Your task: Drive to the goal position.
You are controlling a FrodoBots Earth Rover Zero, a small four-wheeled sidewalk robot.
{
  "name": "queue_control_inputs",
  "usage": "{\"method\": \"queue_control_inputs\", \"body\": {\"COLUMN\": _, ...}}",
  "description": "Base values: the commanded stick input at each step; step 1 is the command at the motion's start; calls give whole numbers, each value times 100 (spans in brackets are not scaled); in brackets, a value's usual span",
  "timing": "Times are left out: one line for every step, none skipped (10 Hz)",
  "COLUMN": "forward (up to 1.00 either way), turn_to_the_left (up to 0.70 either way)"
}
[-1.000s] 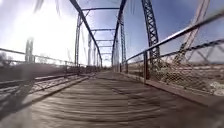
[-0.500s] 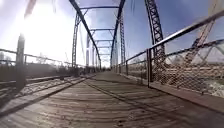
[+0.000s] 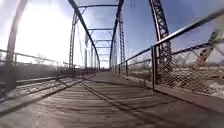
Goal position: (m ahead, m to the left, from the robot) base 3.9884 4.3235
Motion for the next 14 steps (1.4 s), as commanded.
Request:
{"method": "queue_control_inputs", "body": {"forward": 100, "turn_to_the_left": 0}}
{"method": "queue_control_inputs", "body": {"forward": 100, "turn_to_the_left": 0}}
{"method": "queue_control_inputs", "body": {"forward": 100, "turn_to_the_left": 0}}
{"method": "queue_control_inputs", "body": {"forward": 100, "turn_to_the_left": 0}}
{"method": "queue_control_inputs", "body": {"forward": 100, "turn_to_the_left": 0}}
{"method": "queue_control_inputs", "body": {"forward": 100, "turn_to_the_left": 0}}
{"method": "queue_control_inputs", "body": {"forward": 100, "turn_to_the_left": 0}}
{"method": "queue_control_inputs", "body": {"forward": 100, "turn_to_the_left": 0}}
{"method": "queue_control_inputs", "body": {"forward": 100, "turn_to_the_left": 0}}
{"method": "queue_control_inputs", "body": {"forward": 100, "turn_to_the_left": 0}}
{"method": "queue_control_inputs", "body": {"forward": 100, "turn_to_the_left": 0}}
{"method": "queue_control_inputs", "body": {"forward": 100, "turn_to_the_left": 0}}
{"method": "queue_control_inputs", "body": {"forward": 100, "turn_to_the_left": 0}}
{"method": "queue_control_inputs", "body": {"forward": 100, "turn_to_the_left": 0}}
